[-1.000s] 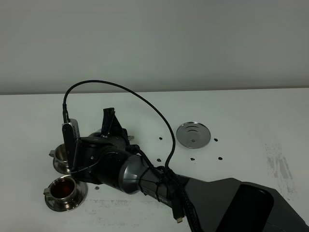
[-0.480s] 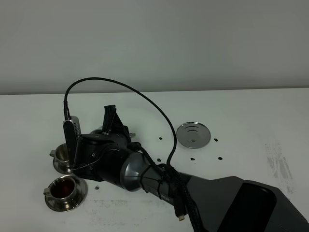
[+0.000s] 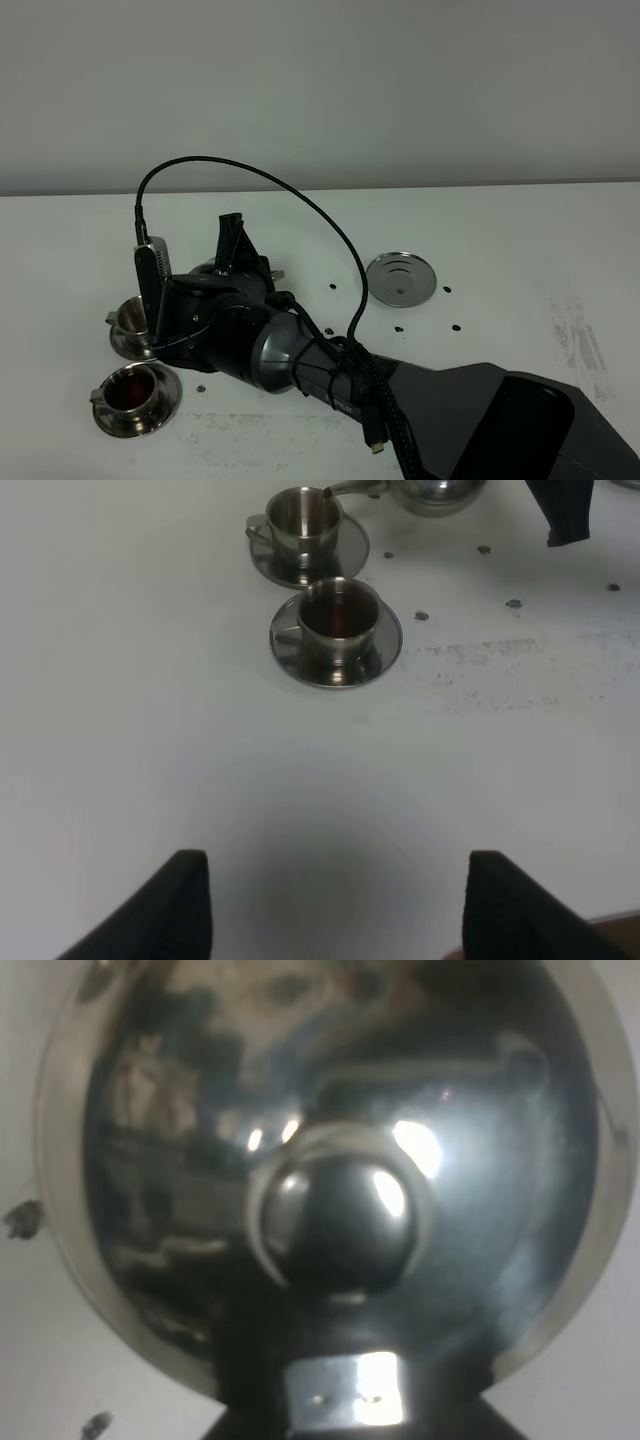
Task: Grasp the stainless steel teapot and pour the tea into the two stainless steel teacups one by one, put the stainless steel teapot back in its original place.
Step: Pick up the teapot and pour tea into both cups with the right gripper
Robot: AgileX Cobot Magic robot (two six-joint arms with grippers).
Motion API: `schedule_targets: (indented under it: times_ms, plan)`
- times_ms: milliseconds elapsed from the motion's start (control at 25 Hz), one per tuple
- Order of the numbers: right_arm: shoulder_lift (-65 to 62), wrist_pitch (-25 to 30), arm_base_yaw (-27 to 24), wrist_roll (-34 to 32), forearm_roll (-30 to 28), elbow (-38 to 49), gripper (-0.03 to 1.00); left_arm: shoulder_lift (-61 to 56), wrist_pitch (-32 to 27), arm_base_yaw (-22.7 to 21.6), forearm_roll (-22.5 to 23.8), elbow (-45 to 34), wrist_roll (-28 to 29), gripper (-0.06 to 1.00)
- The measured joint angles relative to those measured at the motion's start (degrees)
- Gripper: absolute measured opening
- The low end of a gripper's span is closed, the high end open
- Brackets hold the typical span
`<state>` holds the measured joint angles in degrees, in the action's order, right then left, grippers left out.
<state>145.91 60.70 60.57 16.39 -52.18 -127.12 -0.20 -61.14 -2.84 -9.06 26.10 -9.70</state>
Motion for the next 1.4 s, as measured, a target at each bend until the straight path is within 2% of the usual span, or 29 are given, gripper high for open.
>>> schedule_targets:
  times_ms: [1400]
  plan:
    - [0.0,0.9,1.2,0.1,-6.2,0.0,0.18,0.0,0.0,0.0,0.0,0.0,0.0,0.54]
